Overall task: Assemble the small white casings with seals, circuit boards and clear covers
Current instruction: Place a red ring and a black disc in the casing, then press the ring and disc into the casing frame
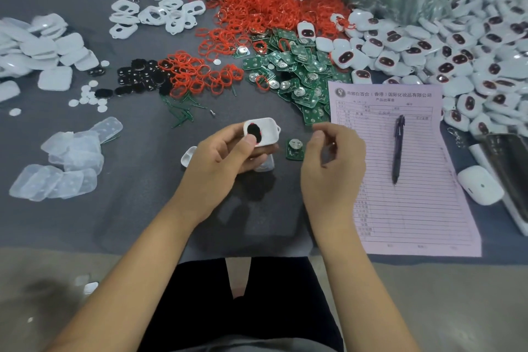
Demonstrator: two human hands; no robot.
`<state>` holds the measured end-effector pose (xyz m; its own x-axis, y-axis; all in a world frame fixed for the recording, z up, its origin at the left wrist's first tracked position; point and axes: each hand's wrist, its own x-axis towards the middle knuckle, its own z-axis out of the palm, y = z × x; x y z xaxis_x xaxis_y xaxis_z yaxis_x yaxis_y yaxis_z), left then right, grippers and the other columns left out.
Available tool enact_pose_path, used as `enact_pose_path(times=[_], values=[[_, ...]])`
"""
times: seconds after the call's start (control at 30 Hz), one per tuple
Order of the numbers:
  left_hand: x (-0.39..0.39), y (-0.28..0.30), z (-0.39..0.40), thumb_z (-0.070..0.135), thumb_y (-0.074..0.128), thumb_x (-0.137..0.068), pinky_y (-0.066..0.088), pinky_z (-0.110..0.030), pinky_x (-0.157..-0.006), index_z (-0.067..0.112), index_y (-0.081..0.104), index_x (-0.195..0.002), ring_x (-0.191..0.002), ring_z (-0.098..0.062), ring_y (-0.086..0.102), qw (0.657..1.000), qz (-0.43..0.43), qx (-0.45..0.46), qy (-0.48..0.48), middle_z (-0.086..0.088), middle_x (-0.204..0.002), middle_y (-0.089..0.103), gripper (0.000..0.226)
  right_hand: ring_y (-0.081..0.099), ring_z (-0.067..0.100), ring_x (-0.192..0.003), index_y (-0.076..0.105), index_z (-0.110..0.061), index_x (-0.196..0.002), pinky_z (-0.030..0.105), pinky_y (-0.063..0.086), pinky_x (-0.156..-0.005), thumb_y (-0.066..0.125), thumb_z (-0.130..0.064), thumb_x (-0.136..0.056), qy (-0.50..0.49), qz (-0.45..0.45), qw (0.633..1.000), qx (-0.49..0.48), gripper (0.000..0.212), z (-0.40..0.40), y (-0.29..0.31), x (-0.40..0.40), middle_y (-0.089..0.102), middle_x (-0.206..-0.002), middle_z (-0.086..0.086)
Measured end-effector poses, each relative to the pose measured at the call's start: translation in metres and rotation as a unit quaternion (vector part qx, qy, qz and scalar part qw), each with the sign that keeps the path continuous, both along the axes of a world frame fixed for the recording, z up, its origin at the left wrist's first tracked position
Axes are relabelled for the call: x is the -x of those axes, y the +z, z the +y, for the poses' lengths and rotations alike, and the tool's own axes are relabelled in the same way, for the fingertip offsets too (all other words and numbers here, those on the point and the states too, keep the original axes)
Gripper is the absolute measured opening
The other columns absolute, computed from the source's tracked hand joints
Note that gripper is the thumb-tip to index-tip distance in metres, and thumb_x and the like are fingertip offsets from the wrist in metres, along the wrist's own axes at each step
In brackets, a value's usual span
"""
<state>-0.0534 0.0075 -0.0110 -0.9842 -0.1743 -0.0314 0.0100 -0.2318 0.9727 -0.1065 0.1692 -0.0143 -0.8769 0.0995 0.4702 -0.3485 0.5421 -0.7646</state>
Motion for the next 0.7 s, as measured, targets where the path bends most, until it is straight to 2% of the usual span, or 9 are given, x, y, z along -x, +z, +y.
enact_pose_path(times=[0.07, 0.17, 0.23, 0.37, 0.47, 0.53, 0.57, 0.63, 0.7], values=[[0.002, -0.002, 0.000, 0.006, 0.044, -0.111, 0.056, -0.023, -0.093, 0.004, 0.062, -0.133, -0.117, -0.025, 0.072, 1.000, 0.006, -0.012, 0.016, -0.007, -0.126, 0.074, 0.029, 0.053, 0.026, -0.096, 0.071, -0.008, -0.111, 0.034, 0.042, -0.084, 0.063, -0.018, -0.097, -0.029, -0.033, 0.996, -0.081, 0.019, -0.004, -0.002, -0.001, 0.063, -0.096, 0.006], [0.004, -0.005, -0.003, 0.009, 0.044, -0.110, 0.055, -0.023, -0.096, 0.007, 0.061, -0.134, -0.120, -0.025, 0.070, 0.999, 0.017, -0.028, 0.033, -0.007, -0.128, 0.073, 0.030, 0.050, 0.032, -0.104, 0.071, -0.011, -0.121, 0.041, 0.042, -0.086, 0.065, -0.037, -0.096, -0.059, -0.091, 0.973, -0.204, 0.037, -0.011, -0.004, -0.005, 0.062, -0.104, 0.010], [0.005, -0.006, -0.003, 0.014, 0.046, -0.107, 0.054, -0.024, -0.097, 0.009, 0.062, -0.134, -0.121, -0.026, 0.069, 0.998, 0.022, -0.039, 0.034, -0.007, -0.129, 0.072, 0.032, 0.052, 0.035, -0.103, 0.073, -0.010, -0.117, 0.044, 0.043, -0.085, 0.068, -0.042, -0.092, -0.061, -0.081, 0.969, -0.227, 0.040, -0.012, -0.003, -0.006, 0.063, -0.103, 0.011], [0.004, -0.006, -0.003, 0.017, 0.046, -0.106, 0.055, -0.025, -0.097, 0.011, 0.062, -0.134, -0.121, -0.026, 0.069, 0.998, 0.023, -0.042, 0.036, -0.007, -0.129, 0.072, 0.033, 0.052, 0.033, -0.105, 0.073, -0.016, -0.108, 0.041, 0.040, -0.087, 0.074, -0.039, -0.089, -0.031, -0.070, 0.968, -0.237, 0.030, -0.009, -0.003, -0.002, 0.065, -0.104, 0.006], [0.004, -0.004, -0.003, 0.017, 0.046, -0.105, 0.055, -0.025, -0.096, 0.009, 0.061, -0.135, -0.120, -0.026, 0.070, 0.998, 0.017, -0.043, 0.034, -0.007, -0.129, 0.072, 0.034, 0.051, 0.024, -0.103, 0.064, -0.022, -0.108, 0.036, 0.036, -0.087, 0.071, -0.034, -0.091, 0.002, -0.082, 0.975, -0.205, 0.023, -0.008, -0.003, 0.000, 0.062, -0.101, -0.005], [0.003, -0.003, -0.002, 0.018, 0.046, -0.105, 0.055, -0.024, -0.096, 0.009, 0.062, -0.135, -0.120, -0.025, 0.070, 0.998, 0.012, -0.049, 0.027, -0.007, -0.128, 0.073, 0.034, 0.056, 0.013, -0.092, 0.057, -0.025, -0.109, 0.031, 0.043, -0.081, 0.069, -0.028, -0.096, 0.043, -0.071, 0.989, -0.122, 0.017, -0.006, -0.003, 0.000, 0.058, -0.093, -0.016], [0.003, -0.002, -0.002, 0.018, 0.046, -0.106, 0.055, -0.024, -0.095, 0.010, 0.062, -0.134, -0.119, -0.026, 0.070, 0.998, 0.008, -0.051, 0.022, -0.007, -0.128, 0.073, 0.034, 0.057, 0.005, -0.086, 0.057, -0.027, -0.111, 0.023, 0.045, -0.076, 0.067, -0.025, -0.099, 0.059, -0.065, 0.994, -0.069, 0.016, -0.005, -0.003, 0.000, 0.057, -0.093, -0.019], [0.003, -0.002, -0.002, 0.015, 0.042, -0.109, 0.056, -0.025, -0.094, 0.011, 0.063, -0.133, -0.117, -0.027, 0.071, 0.999, 0.002, -0.051, 0.013, -0.007, -0.127, 0.074, 0.032, 0.057, -0.002, -0.083, 0.064, -0.024, -0.116, 0.011, 0.042, -0.072, 0.063, -0.019, -0.102, 0.069, -0.034, 0.997, 0.001, 0.015, -0.002, -0.002, 0.000, 0.061, -0.097, -0.014], [0.003, -0.002, -0.002, 0.011, 0.033, -0.113, 0.057, -0.027, -0.094, 0.011, 0.062, -0.132, -0.116, -0.028, 0.072, 0.999, -0.004, -0.049, 0.007, -0.008, -0.126, 0.074, 0.035, 0.059, -0.001, -0.086, 0.067, -0.022, -0.121, 0.009, 0.042, -0.073, 0.060, -0.016, -0.103, 0.076, -0.016, 0.996, 0.032, 0.020, 0.001, -0.002, 0.000, 0.064, -0.103, -0.008]])
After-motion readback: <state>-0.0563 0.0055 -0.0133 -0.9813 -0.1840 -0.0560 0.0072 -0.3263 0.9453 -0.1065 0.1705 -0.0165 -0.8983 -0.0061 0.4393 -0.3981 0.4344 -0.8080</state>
